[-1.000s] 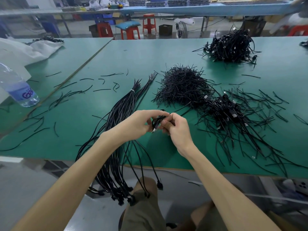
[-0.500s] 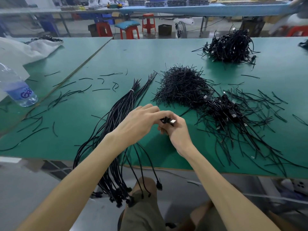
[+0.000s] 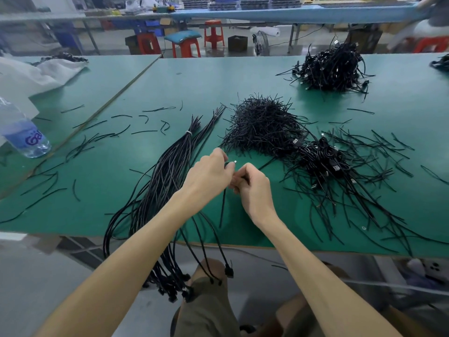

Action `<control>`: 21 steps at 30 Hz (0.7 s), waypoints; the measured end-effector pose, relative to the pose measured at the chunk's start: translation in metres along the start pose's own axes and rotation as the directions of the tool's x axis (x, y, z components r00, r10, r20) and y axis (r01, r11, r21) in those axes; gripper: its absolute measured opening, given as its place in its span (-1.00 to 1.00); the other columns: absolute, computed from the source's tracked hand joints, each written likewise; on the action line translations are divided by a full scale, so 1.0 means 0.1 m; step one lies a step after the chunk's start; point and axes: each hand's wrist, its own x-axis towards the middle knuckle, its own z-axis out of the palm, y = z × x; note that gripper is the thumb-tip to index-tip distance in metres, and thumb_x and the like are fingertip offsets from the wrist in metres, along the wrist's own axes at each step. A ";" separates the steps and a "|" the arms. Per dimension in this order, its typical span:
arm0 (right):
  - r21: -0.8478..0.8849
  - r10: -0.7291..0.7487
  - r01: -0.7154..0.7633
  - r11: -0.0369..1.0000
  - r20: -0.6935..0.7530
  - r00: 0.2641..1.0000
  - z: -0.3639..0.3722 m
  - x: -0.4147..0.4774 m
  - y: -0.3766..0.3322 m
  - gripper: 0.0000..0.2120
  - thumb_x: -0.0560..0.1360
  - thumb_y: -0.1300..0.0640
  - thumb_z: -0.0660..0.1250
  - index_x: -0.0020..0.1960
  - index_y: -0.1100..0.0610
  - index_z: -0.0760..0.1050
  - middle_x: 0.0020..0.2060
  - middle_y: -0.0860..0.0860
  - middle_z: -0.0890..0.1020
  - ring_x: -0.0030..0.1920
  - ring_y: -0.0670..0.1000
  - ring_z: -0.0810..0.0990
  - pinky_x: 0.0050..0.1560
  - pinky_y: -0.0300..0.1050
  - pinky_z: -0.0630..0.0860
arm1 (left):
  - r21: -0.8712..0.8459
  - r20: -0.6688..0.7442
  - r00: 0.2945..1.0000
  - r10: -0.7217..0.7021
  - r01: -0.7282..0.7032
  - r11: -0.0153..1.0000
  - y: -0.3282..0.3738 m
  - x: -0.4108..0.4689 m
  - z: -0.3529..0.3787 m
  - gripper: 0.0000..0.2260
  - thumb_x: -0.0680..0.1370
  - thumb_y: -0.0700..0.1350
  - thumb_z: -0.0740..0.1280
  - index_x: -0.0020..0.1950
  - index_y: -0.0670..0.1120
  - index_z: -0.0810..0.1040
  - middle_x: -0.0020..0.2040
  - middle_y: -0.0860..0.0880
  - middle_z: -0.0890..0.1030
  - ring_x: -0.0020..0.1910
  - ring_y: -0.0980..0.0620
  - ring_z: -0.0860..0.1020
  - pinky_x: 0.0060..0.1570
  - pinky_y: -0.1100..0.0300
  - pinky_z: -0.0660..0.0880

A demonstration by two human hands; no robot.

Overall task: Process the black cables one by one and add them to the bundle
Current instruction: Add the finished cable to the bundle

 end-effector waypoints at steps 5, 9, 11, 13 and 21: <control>-0.068 0.016 -0.018 0.998 -0.031 0.999 -0.05 0.01 0.01 -0.87 0.57 0.29 0.36 -0.15 0.22 0.55 -0.30 0.02 0.70 -0.33 -0.04 0.52 -0.26 -0.12 0.46 | -0.136 0.050 0.999 -0.010 0.017 0.991 -0.09 0.06 0.01 -0.77 0.66 0.09 0.28 0.16 -0.06 0.47 -0.04 0.00 0.67 -0.15 0.04 0.63 -0.06 0.06 0.57; -0.064 0.049 -0.055 0.996 -0.097 0.994 -0.05 0.03 0.00 -0.86 0.64 0.13 0.35 -0.06 0.16 0.58 -0.23 0.06 0.69 -0.28 -0.07 0.58 -0.19 -0.02 0.53 | -0.227 0.053 0.996 0.072 -0.059 0.972 -0.13 0.04 -0.01 -0.88 0.67 -0.08 0.26 0.12 -0.06 0.56 -0.05 0.00 0.67 -0.39 0.20 0.62 -0.28 0.29 0.57; -0.060 0.086 -0.093 0.994 -0.116 0.990 -0.04 0.03 -0.03 -0.79 0.66 0.04 0.31 -0.03 0.18 0.56 -0.19 0.13 0.69 -0.25 -0.03 0.59 -0.09 0.12 0.56 | -0.231 0.034 0.991 0.130 -0.119 0.966 -0.15 0.00 -0.02 -0.84 0.66 -0.09 0.29 0.18 -0.04 0.63 0.00 -0.01 0.66 -0.22 0.16 0.63 -0.12 0.22 0.61; -0.067 0.119 -0.127 0.990 -0.115 0.986 -0.05 0.03 -0.06 -0.72 0.66 -0.02 0.29 -0.02 0.20 0.55 -0.17 0.17 0.69 -0.22 0.05 0.59 -0.02 0.18 0.57 | -0.221 0.045 0.982 0.183 -0.169 0.961 -0.15 -0.05 -0.05 -0.79 0.66 -0.06 0.31 0.25 0.00 0.66 0.05 -0.03 0.61 -0.08 0.05 0.63 0.00 0.08 0.60; -0.063 0.124 -0.141 0.988 -0.213 0.969 -0.48 0.13 -0.38 -0.85 0.59 0.04 0.36 0.00 0.13 0.51 -0.10 0.17 0.68 -0.24 0.03 0.58 -0.20 -0.01 0.53 | 0.039 -0.095 0.994 0.059 -0.056 0.998 -0.43 -0.09 -0.26 -0.78 0.69 -0.01 0.22 0.08 -0.08 0.62 -0.02 -0.04 0.67 -0.23 -0.05 0.61 -0.15 0.03 0.59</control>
